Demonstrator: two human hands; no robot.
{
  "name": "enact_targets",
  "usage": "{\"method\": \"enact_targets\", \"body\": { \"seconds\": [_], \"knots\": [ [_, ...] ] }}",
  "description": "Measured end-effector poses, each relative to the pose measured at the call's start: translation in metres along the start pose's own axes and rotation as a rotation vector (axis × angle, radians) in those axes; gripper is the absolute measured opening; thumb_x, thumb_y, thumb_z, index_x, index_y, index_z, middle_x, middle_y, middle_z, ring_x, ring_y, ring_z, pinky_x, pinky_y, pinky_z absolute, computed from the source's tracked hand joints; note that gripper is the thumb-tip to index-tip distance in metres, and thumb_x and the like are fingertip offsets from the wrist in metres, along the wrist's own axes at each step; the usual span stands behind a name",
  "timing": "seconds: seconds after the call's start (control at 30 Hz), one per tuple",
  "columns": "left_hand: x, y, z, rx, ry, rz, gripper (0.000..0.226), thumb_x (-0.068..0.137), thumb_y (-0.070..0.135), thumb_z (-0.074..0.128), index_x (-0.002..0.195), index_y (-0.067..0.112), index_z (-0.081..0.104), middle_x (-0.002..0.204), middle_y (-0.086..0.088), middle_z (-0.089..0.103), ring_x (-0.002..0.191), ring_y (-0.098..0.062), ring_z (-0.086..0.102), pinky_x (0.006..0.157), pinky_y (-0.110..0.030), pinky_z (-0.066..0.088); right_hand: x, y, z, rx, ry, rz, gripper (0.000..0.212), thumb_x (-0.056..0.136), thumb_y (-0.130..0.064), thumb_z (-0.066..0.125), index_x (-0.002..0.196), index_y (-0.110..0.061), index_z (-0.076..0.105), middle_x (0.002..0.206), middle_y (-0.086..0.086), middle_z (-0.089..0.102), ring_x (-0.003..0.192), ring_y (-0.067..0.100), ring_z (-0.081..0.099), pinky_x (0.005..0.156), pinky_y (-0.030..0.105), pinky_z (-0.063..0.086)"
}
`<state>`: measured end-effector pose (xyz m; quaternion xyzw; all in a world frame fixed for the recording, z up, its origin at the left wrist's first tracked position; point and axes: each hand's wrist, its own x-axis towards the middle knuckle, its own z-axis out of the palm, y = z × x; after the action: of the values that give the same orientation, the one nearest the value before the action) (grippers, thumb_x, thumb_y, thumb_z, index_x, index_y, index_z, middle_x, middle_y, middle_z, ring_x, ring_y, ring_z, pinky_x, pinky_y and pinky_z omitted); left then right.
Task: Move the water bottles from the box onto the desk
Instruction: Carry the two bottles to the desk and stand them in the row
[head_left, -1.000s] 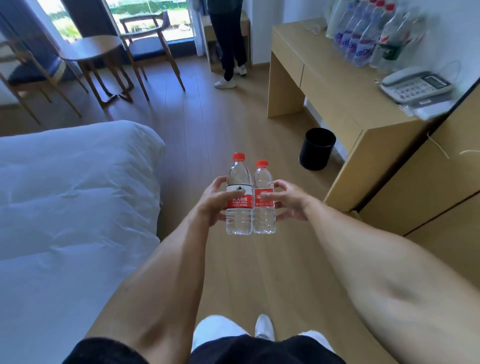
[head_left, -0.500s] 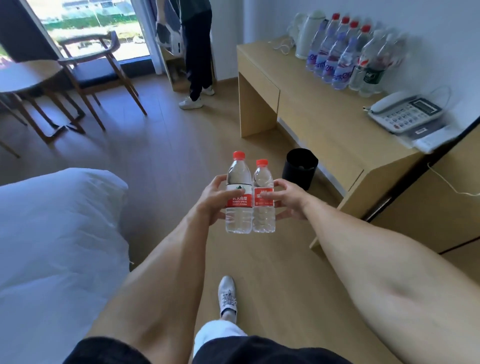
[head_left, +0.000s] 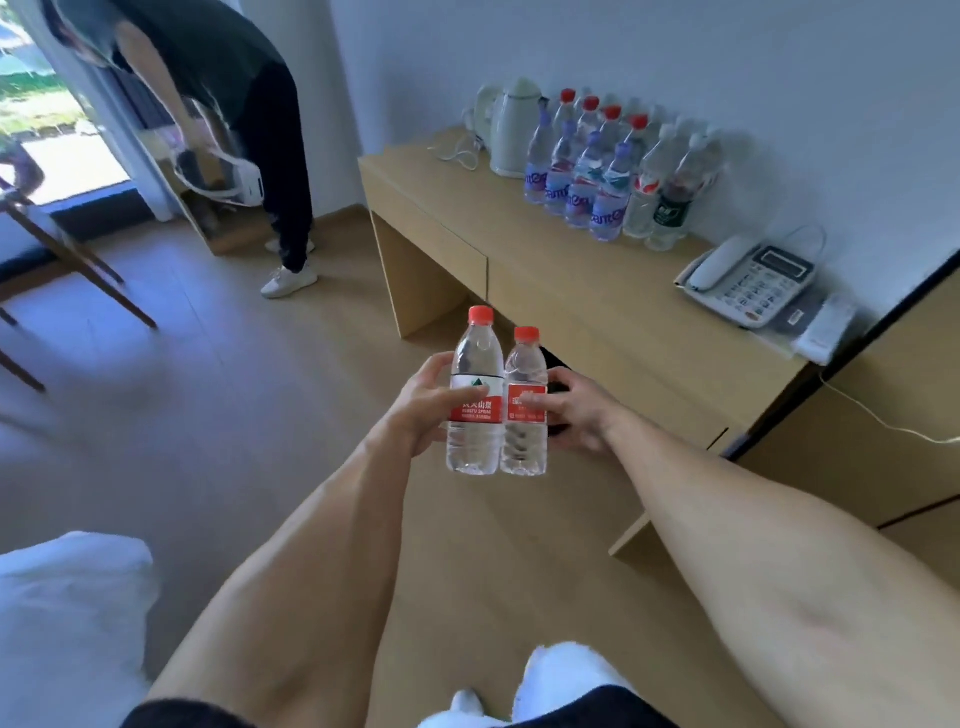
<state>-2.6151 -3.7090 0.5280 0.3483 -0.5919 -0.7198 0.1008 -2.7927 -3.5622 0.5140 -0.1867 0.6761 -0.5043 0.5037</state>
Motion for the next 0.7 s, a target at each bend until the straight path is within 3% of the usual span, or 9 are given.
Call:
{"method": "enact_targets", "body": {
  "seconds": [0.17, 0.3, 0.5, 0.7],
  "knots": [
    [0.082, 0.039, 0.011, 0.051, -0.161, 0.055, 0.073, 0.072, 0.024, 0.085, 0.136, 0.027, 0.051, 0.126, -0.012, 0.066, 0.108, -0.032, 0.07, 0.085, -0.059, 0.058, 0.046, -0.027, -0.038, 0.085, 0.126, -0.014, 0.044, 0.081, -0.019, 0.081, 0.119, -0.019, 0.058, 0.12, 0.015, 0.068, 0.105, 0.035, 0.068, 0.082, 0.062, 0.057],
    [0.152, 0.067, 0.021, 0.085, -0.227, 0.022, 0.077, 0.073, 0.019, 0.087, 0.139, 0.028, 0.048, 0.111, -0.015, 0.074, 0.099, -0.031, 0.074, 0.081, -0.055, 0.06, 0.088, -0.048, -0.071, 0.125, 0.178, -0.026, 0.045, 0.081, -0.021, 0.082, 0.119, -0.019, 0.058, 0.113, 0.013, 0.072, 0.103, 0.03, 0.069, 0.079, 0.058, 0.059],
    [0.262, 0.114, 0.046, 0.109, -0.307, 0.004, 0.073, 0.074, 0.012, 0.085, 0.135, 0.031, 0.049, 0.108, -0.021, 0.073, 0.102, -0.041, 0.071, 0.09, -0.062, 0.055, 0.156, -0.09, -0.126, 0.178, 0.254, -0.045, 0.044, 0.081, -0.02, 0.082, 0.118, -0.019, 0.058, 0.099, 0.008, 0.077, 0.093, 0.024, 0.073, 0.071, 0.05, 0.061],
    [0.347, 0.152, 0.082, 0.206, -0.389, 0.029, 0.065, 0.085, 0.009, 0.077, 0.138, 0.028, 0.045, 0.11, -0.019, 0.07, 0.09, -0.029, 0.07, 0.069, -0.042, 0.056, 0.199, -0.123, -0.176, 0.235, 0.362, -0.057, 0.04, 0.081, -0.018, 0.081, 0.115, -0.017, 0.06, 0.096, 0.006, 0.077, 0.088, 0.02, 0.074, 0.067, 0.046, 0.061]
  ]
}}
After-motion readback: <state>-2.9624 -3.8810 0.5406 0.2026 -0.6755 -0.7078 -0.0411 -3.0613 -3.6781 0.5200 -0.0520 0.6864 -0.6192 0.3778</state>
